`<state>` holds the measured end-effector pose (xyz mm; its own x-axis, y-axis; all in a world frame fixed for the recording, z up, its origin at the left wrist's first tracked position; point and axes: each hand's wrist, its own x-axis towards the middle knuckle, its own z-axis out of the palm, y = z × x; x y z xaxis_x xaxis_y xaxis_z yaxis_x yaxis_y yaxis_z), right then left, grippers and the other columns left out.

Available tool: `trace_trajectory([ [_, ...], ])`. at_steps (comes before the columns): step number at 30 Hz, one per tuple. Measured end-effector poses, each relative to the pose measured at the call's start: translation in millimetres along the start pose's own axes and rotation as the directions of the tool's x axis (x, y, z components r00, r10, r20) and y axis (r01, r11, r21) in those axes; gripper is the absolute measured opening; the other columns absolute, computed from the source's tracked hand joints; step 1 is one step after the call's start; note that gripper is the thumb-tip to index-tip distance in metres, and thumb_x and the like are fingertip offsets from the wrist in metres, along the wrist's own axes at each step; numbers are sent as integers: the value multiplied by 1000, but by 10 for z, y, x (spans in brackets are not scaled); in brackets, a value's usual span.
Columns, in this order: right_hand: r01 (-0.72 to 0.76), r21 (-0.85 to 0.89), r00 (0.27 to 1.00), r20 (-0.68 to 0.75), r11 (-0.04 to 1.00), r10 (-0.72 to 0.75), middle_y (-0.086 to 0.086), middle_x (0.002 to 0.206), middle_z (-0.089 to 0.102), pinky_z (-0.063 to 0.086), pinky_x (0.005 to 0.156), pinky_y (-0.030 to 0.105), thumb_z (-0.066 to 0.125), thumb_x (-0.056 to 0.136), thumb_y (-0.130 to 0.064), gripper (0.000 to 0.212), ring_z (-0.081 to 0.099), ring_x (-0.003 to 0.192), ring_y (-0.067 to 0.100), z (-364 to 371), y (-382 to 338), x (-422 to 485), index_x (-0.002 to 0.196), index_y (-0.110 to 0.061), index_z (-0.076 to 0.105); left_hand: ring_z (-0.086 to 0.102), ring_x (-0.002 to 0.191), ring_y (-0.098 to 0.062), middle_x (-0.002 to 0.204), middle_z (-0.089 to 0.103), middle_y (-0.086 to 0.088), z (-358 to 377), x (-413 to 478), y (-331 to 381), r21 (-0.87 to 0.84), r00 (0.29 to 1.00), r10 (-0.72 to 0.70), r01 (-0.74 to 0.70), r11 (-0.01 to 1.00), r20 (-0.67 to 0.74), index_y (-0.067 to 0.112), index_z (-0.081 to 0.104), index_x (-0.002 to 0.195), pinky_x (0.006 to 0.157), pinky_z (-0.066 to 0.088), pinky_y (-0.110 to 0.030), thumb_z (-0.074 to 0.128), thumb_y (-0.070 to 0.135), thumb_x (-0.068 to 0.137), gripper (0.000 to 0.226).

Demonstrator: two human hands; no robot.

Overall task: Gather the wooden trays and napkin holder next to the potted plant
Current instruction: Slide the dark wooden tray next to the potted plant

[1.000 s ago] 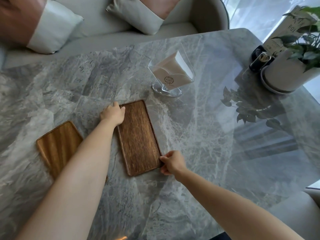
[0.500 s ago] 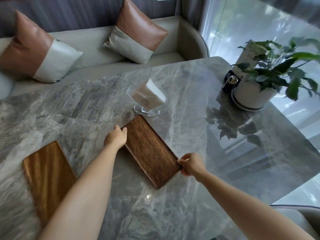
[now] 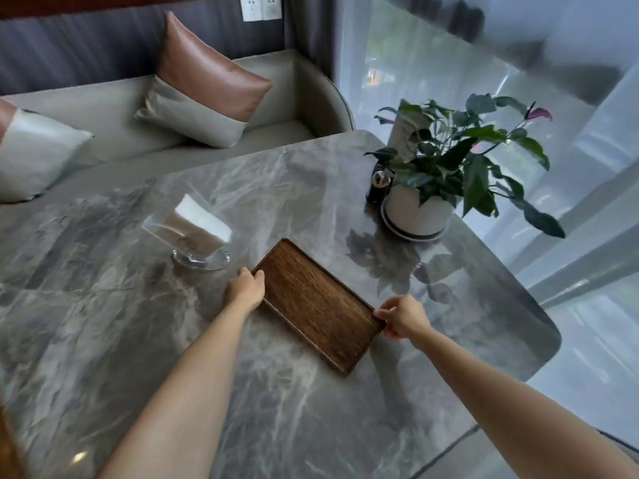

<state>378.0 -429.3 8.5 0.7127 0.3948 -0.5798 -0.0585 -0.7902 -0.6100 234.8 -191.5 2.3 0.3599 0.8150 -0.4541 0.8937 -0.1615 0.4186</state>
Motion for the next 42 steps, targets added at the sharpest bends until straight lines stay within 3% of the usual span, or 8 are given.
trace_trajectory([
  [9, -47, 120, 999, -11, 992, 48, 10, 53, 59, 46, 34, 19, 63, 85, -13, 22, 54, 43, 18, -550, 173, 567, 64, -10, 60, 45, 124, -42, 135, 47, -28, 351, 404, 988, 54, 999, 39, -39, 998, 1, -3, 40, 132, 102, 38, -42, 34, 33, 97, 51],
  [16, -74, 165, 997, -5, 983, 76, 13, 49, 55, 48, 39, 27, 61, 86, -14, 18, 51, 39, 20, -733, 171, 928, 73, -4, 56, 44, 125, -41, 135, 47, -28, 515, 789, 1558, 100, 996, 86, -88, 991, 25, -1, 43, 129, 103, 37, -41, 34, 32, 95, 49],
  [24, -98, 162, 995, 28, 982, 95, 14, 51, 56, 46, 32, 19, 59, 87, -11, 13, 51, 28, 10, -863, 153, 1185, 81, 0, 56, 38, 130, -41, 143, 39, -28, 668, 1056, 1906, 186, 992, 93, -107, 977, 80, -2, 33, 138, 106, 34, -42, 33, 33, 96, 55],
  [29, -118, 165, 993, 41, 979, 113, 13, 50, 57, 47, 32, 19, 58, 88, -10, 13, 52, 27, 9, -893, 167, 1265, 80, -1, 56, 40, 130, -41, 141, 42, -29, 751, 1140, 2035, 232, 987, 130, -148, 962, 91, -7, 40, 134, 106, 35, -39, 33, 29, 97, 52],
  [34, -104, 142, 994, 60, 984, 96, 4, 35, 56, 47, 33, 19, 58, 89, -12, 17, 54, 28, 10, -906, 186, 1306, 73, -5, 54, 39, 130, -40, 141, 41, -28, 792, 1156, 2070, 232, 985, 154, -167, 958, 75, -7, 37, 135, 106, 34, -39, 33, 31, 97, 54],
  [36, -93, 125, 994, 62, 988, 85, 3, 35, 56, 51, 36, 21, 57, 89, -13, 18, 55, 31, 11, -895, 185, 1302, 71, -8, 53, 38, 131, -41, 142, 39, -29, 800, 1137, 2048, 220, 983, 171, -181, 959, 67, -7, 36, 136, 106, 34, -40, 34, 31, 97, 54],
  [39, -66, 76, 996, 70, 995, 60, 9, 48, 60, 58, 56, 35, 57, 89, -17, 21, 57, 41, 19, -892, 168, 1283, 70, -9, 52, 33, 134, -40, 145, 33, -29, 787, 1085, 1987, 207, 978, 196, -206, 957, 66, -4, 30, 139, 109, 30, -41, 36, 31, 97, 56],
  [42, -4, -103, 1000, 16, 995, 5, 16, 71, 66, 56, 70, 46, 56, 89, -25, 22, 63, 63, 29, -910, 127, 1224, 86, -3, 58, 25, 137, -40, 151, 23, -25, 764, 983, 1904, 209, 973, 227, -232, 950, 48, 4, 19, 145, 112, 25, -46, 36, 34, 97, 59],
])
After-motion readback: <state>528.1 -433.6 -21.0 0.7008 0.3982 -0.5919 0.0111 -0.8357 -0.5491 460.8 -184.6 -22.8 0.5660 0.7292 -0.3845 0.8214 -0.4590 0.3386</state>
